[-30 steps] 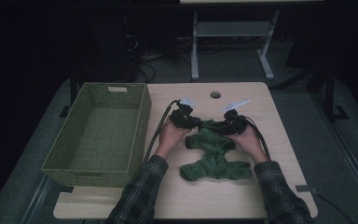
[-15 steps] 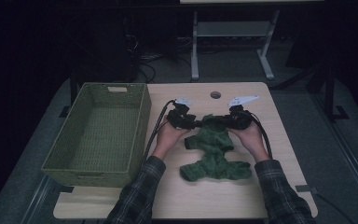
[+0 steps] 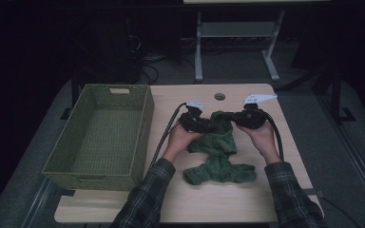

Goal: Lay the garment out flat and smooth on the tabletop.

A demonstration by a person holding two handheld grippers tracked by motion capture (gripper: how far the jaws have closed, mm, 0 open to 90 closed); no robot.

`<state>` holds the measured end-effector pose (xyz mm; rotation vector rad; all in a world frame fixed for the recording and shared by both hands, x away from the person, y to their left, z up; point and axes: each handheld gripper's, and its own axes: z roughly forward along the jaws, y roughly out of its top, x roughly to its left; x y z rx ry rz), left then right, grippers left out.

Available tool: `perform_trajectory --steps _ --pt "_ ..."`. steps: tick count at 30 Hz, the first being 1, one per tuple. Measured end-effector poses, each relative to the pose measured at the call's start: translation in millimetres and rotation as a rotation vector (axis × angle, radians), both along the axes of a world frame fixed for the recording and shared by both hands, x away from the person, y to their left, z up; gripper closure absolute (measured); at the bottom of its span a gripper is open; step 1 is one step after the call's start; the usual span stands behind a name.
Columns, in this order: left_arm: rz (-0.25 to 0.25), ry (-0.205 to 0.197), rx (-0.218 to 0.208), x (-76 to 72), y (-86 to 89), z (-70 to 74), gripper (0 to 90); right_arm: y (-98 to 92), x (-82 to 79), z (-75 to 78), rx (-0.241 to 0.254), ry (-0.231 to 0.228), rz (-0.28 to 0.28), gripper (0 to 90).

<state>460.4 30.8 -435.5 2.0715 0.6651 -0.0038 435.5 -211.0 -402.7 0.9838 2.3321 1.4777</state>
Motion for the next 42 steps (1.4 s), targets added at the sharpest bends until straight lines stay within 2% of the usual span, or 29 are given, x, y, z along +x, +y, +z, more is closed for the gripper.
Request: perform_trajectory --steps 2,4,8,9,11,12,14,17,19,25,28,32,37,42 --pt "-0.001 -0.008 -0.001 -1.9 -3.2 0.1 47.5 -3.5 0.5 2.2 0.005 0.003 -0.004 86.9" --pt "0.004 -0.024 0.04 -1.2 -5.2 -0.4 50.1 -4.5 0.2 4.9 0.008 -0.001 -0.003 86.9" --pt "0.032 -0.022 0.065 1.9 -1.2 0.1 77.3 -2.9 -2.4 11.7 -0.009 -0.016 0.0 86.9" --pt "0.042 -0.031 0.072 2.3 1.6 1.9 82.2 -2.3 -2.2 11.6 -0.023 -0.019 -0.006 86.8" --pt "0.065 -0.053 0.066 2.1 8.0 6.9 85.5 -2.1 -0.1 8.7 -0.049 -0.016 -0.019 86.7" --pt "0.081 -0.068 0.069 2.5 12.8 10.4 86.0 -2.1 1.4 6.4 -0.06 -0.008 -0.029 86.3" --pt "0.097 -0.074 0.071 3.4 17.8 13.7 86.1 -1.3 4.2 0.6 -0.077 0.005 -0.055 81.5" --pt "0.111 -0.08 0.099 5.1 21.9 14.0 86.1 0.6 6.1 -7.0 -0.081 0.032 -0.069 74.0" --pt "0.117 -0.076 0.116 6.0 22.8 11.7 86.0 2.8 6.7 -12.4 -0.091 0.051 -0.066 70.8" --pt "0.13 -0.058 0.122 7.2 22.7 3.3 86.0 12.2 10.3 -27.7 -0.103 0.119 -0.055 66.2" --pt "0.125 -0.059 0.126 7.2 21.4 2.0 86.0 18.2 12.4 -31.9 -0.111 0.124 -0.053 62.8" --pt "0.134 -0.057 0.111 6.3 19.5 1.9 86.0 24.4 15.6 -36.2 -0.111 0.13 -0.073 62.6" --pt "0.127 -0.059 0.12 7.2 20.6 1.7 86.0 26.7 20.0 -43.0 -0.106 0.157 -0.091 61.9" --pt "0.127 -0.058 0.118 7.3 21.2 2.1 86.0 29.4 24.4 -51.8 -0.121 0.183 -0.102 64.2"
